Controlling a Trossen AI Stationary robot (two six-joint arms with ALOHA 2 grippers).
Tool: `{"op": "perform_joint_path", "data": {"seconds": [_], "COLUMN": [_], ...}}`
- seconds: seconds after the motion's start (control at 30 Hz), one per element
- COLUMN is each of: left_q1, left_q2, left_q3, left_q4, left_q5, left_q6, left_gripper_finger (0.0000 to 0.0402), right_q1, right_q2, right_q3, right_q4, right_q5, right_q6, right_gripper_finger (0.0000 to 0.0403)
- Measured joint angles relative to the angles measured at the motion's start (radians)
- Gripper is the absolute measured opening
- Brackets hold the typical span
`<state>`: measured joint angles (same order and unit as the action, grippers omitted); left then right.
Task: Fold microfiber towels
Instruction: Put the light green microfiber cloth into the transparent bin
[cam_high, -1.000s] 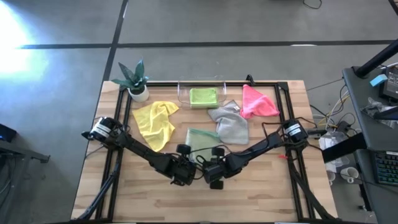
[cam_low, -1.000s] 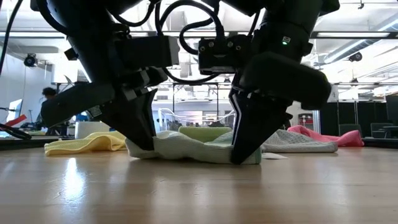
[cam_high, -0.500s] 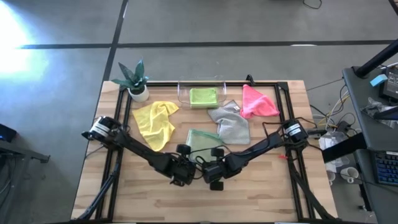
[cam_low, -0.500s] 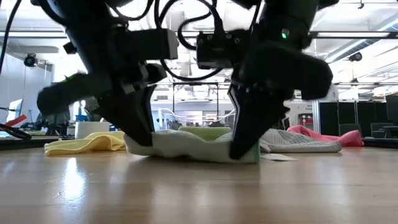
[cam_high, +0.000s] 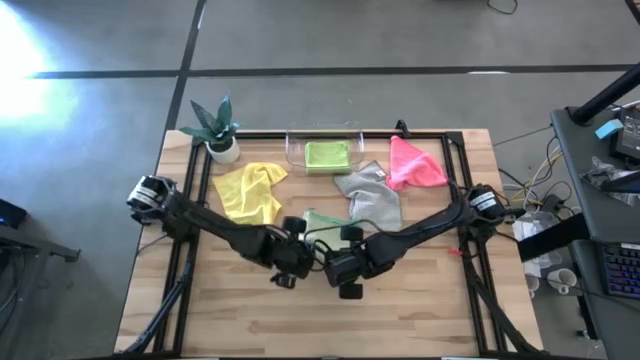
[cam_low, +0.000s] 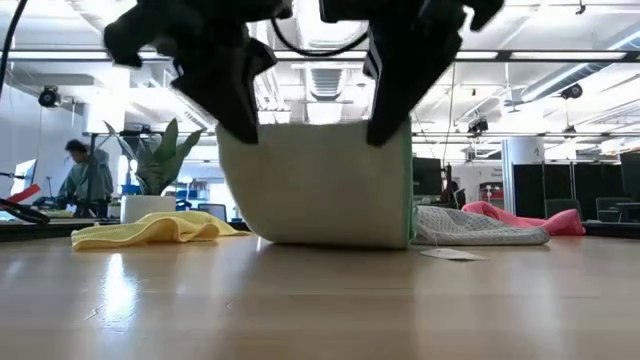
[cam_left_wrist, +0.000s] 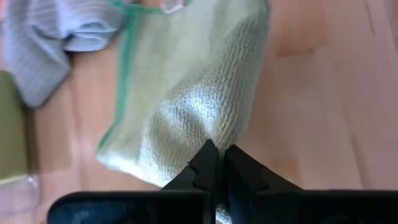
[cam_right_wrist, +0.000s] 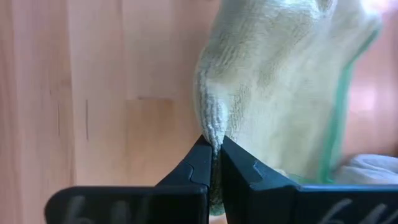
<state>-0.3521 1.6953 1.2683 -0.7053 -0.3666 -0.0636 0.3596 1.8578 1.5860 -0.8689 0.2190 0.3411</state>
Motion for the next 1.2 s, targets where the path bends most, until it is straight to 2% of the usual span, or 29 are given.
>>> {"op": "perform_joint_path", "data": {"seconds": [0.17, 0.5, 0.83, 1.2], "left_q1": [0.061, 0.169, 0.289, 0.432], "left_q2": [-0.070, -0.201, -0.253, -0.257], "left_q3": [0.031, 0.091, 0.192, 0.246], "left_q4": [-0.084, -0.169, -0.230, -0.151], "left_q5": [0.053, 0.050, 0.017, -0.063], "left_q6": [0.024, 0.147, 0.235, 0.341], "left_gripper_finger": [0.0000, 0.0000, 0.0000, 0.0000], "right_q1": [-0.022, -0.101, -0.204, -0.370], "right_q2": [-0.006, -0.009, -0.009, -0.010], "right_q3": [0.105, 0.358, 0.457, 0.564], "right_q4": [-0.135, -0.341, -0.369, -0.375], "right_q5": [0.054, 0.212, 0.320, 0.413], "right_q6": [0.000, -0.002, -0.097, -0.267], "right_gripper_finger": [0.0009, 0.0009, 0.0009, 0.0008]}}
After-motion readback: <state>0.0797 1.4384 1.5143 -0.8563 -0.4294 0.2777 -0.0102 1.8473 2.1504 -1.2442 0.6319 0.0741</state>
